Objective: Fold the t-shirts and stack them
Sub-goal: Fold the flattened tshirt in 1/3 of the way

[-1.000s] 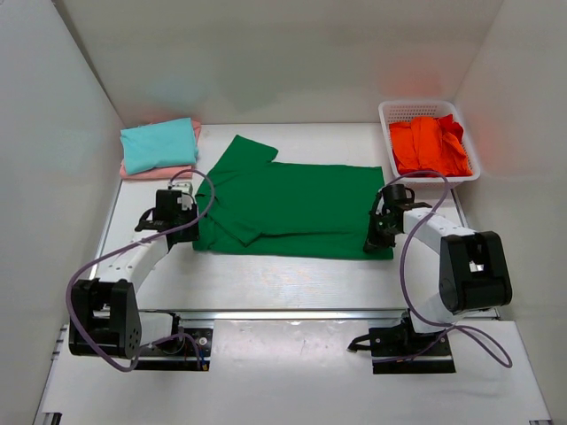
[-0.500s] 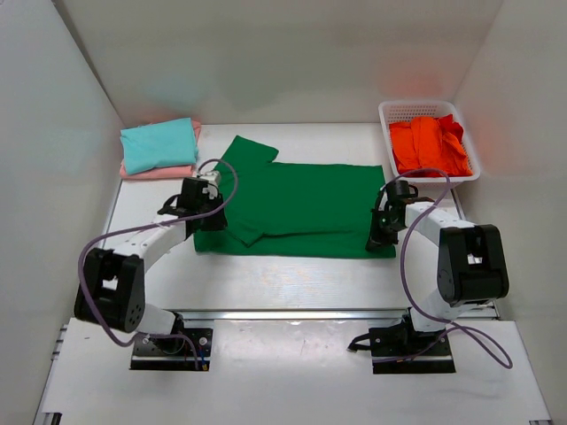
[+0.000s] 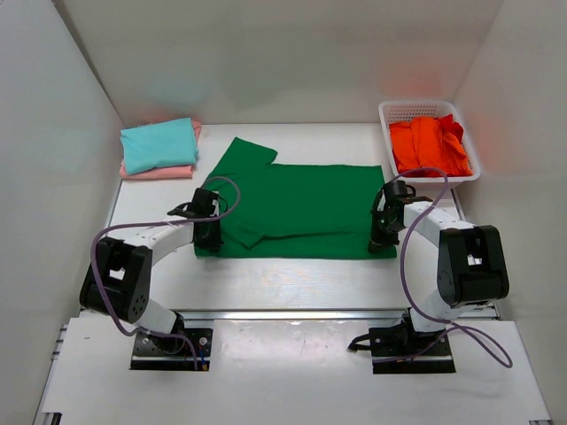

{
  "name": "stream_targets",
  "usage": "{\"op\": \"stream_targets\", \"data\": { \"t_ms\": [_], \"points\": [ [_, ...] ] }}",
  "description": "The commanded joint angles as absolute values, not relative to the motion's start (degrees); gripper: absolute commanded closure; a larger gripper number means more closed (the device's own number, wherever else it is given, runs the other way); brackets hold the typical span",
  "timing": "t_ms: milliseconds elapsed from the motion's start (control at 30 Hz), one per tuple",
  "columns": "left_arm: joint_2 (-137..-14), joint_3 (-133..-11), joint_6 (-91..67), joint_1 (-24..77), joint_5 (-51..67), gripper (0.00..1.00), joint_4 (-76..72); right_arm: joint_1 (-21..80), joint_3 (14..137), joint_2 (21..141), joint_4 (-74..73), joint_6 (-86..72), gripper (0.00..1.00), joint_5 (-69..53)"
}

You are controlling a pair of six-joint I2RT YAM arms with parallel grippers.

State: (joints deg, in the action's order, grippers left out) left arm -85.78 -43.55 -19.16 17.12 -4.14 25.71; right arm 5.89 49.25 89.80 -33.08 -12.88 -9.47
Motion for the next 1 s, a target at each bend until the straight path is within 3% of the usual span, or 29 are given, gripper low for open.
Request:
{"op": "stream_targets", "data": {
  "t_ms": [0, 500, 700, 967],
  "points": [
    [-85.7, -40.2, -19.3, 17.7, -6.6, 0.78, 36.7, 6.9, 48.5, 89.8, -34.9, -12.1, 1.00, -7.6],
    [-75.6, -37.2, -25.5, 22.9, -5.2, 0.85, 41.8, 11.2, 40.9, 85.9, -38.0, -14.4, 1.00, -10.5],
    [-67.9, -38.3, -24.9, 18.9, -6.0, 0.87, 44.6, 17.1, 42.3, 82.1, -43.6, -18.6, 1.00, -8.6],
    [-60.7, -44.0, -20.9, 9.7, -1.6, 0.86, 50.3, 12.0, 46.2, 69.5, -55.4, -18.9, 1.00, -8.4]
  ]
}}
